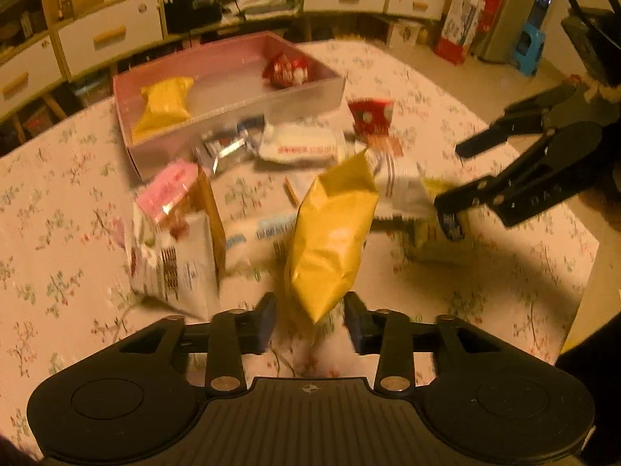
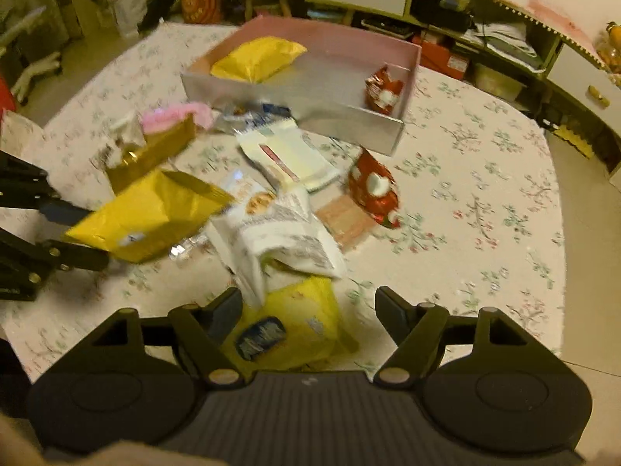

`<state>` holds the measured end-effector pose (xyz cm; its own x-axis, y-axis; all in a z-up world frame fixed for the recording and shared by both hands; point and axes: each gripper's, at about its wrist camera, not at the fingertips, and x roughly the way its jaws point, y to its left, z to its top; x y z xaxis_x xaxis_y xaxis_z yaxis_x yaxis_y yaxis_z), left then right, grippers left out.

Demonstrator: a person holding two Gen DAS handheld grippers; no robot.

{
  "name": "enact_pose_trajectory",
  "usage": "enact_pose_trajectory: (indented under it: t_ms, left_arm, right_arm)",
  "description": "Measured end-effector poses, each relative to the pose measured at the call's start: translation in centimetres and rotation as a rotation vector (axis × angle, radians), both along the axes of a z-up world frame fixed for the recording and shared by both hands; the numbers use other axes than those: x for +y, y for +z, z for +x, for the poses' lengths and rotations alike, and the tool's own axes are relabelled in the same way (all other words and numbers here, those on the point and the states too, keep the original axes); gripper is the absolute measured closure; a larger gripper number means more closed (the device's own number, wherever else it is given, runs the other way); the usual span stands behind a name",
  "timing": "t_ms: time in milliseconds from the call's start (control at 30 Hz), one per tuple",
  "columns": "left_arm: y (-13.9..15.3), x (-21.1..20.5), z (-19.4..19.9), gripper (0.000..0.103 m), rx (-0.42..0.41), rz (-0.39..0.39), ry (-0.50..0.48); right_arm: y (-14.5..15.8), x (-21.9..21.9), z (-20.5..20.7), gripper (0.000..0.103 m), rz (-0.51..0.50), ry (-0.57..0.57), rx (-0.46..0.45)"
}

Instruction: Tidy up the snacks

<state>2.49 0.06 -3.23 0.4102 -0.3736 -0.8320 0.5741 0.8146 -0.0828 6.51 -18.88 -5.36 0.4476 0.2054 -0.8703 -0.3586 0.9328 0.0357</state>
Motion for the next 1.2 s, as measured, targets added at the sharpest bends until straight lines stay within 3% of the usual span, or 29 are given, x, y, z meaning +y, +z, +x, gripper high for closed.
enact_pose_trajectory:
  t_ms: [267,533,833,933,1000,1200]
  left_arm:
    - [0.2,-2.0,1.0,0.056,-0.019,-0.006,-0.006]
    - [-0.7,-3.9,1.6,0.056,-0.030,0.057,0.009]
    - [-1.0,-4.3,1.6,0.069,-0.057,0.098,0.041]
    - [-0.9,-4.4,1.5,0.071,-0.061,0.100,0.043]
    - [-0.8,-4.4,1.4,0.072,-0.059,0.100,0.044]
    - [-0.5,-4.4,1.0,0.073,-0.056,0.093,0.035]
  right_arm:
    - [0.2,0.0,2.0,0.031,0.117,-0.131,0.052]
    - [-1.1,1.4,3.3,0.034,0.107,-0.192,0.108]
    - [-1.1,1.7,4.1,0.032,0.130,-0.296,0.101]
    - [-1.2,2.1,4.2,0.036,0.126,-0.300,0.085]
    - [-1.3,2.3,4.2,0.050,0.117,-0.290,0.077]
    - [-1.0,3.4,3.6,0.057,0.044,-0.217,0.031]
